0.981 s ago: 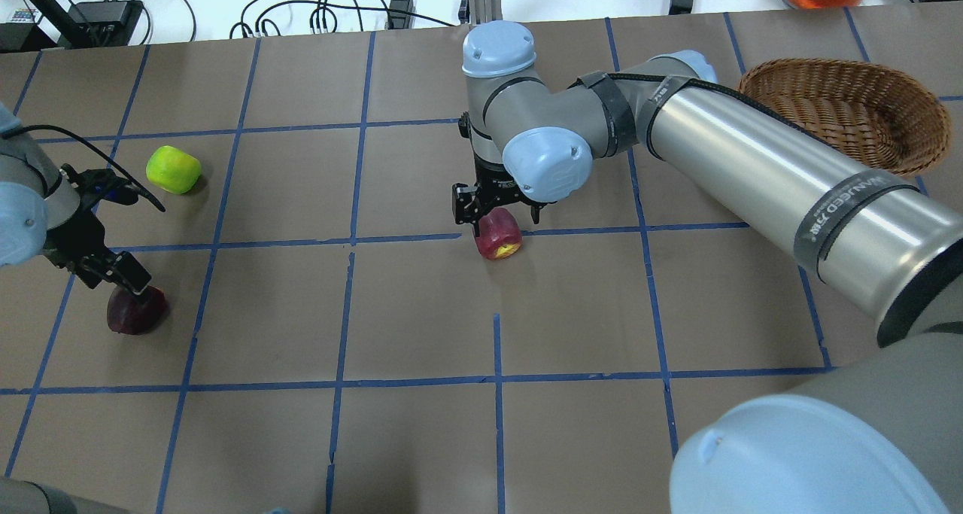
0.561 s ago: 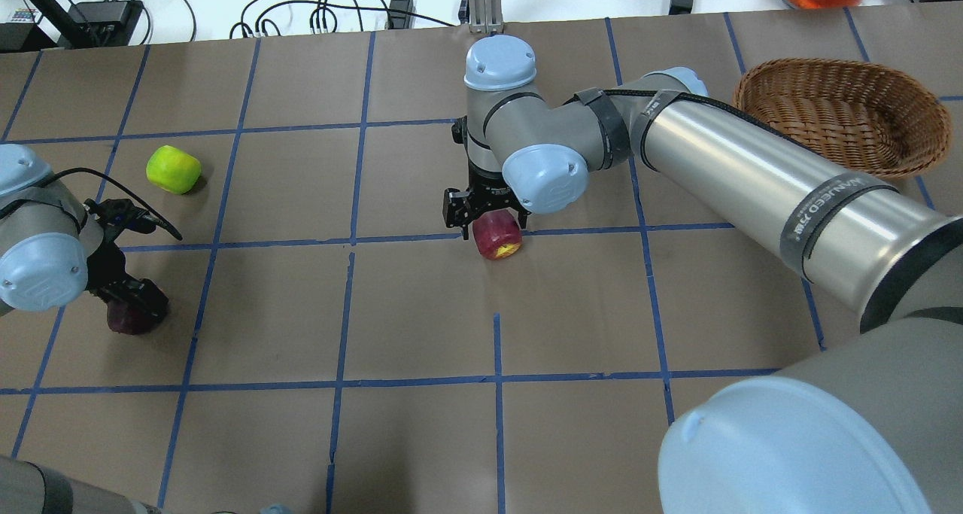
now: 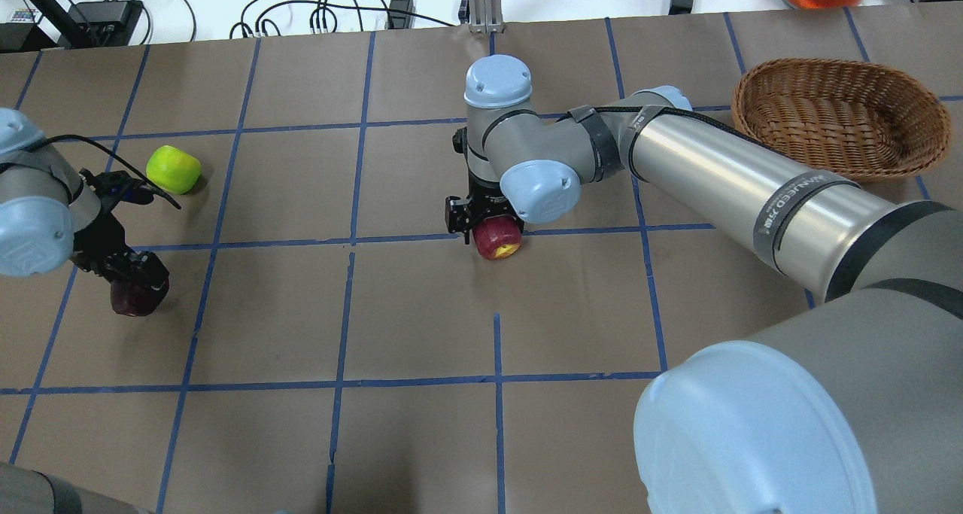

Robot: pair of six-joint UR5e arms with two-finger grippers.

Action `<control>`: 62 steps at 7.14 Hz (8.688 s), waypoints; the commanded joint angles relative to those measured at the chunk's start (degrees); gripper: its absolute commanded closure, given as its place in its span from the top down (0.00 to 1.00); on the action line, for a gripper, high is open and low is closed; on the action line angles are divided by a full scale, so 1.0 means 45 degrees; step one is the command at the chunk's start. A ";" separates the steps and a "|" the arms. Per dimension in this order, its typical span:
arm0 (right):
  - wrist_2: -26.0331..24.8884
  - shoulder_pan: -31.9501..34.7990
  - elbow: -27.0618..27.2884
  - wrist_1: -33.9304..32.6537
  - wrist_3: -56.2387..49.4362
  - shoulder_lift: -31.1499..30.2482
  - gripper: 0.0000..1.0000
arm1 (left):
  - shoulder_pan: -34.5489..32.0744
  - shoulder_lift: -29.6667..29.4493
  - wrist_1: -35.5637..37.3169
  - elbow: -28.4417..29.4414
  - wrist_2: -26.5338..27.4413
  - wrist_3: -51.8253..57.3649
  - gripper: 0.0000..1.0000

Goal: Put all apples into basket
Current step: 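Carry the red apple to the basket with right while left lifts the dark apple, then release the red apple into the basket while left sets the dark apple at center, then grasp the green apple with the left gripper while right returns toward center, then grasp the dark apple at center with right while left lifts the green apple, then drop the dark apple into the basket while left sets the green apple at center, then withdraw the left gripper from the green apple while right leaves the basket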

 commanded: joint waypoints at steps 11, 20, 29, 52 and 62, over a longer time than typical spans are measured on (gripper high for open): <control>-0.4109 -1.0783 -0.2544 0.0854 -0.7193 -0.0684 0.00 | -1.0391 -0.2742 0.2889 0.2225 -0.4322 -1.4755 0.96; -0.3025 -1.0787 -0.2779 -0.1741 -0.7259 0.0966 1.00 | -0.3196 -0.2253 -0.1944 0.5954 -0.0634 -0.3274 1.00; -0.0384 -0.1774 -0.2545 0.4199 -0.3666 -0.1225 1.00 | -0.1446 -0.5123 0.2046 0.5876 -0.0710 0.2276 1.00; -0.2334 -0.9100 -0.2506 0.1260 -0.5934 -0.0682 0.00 | -1.1153 -0.3465 0.3961 0.2476 -0.4148 -1.4306 0.83; -0.1465 -0.9368 -0.2545 0.1799 -0.6869 -0.1016 1.00 | -0.8350 0.5064 -0.5508 0.2827 -0.1767 -1.0915 1.00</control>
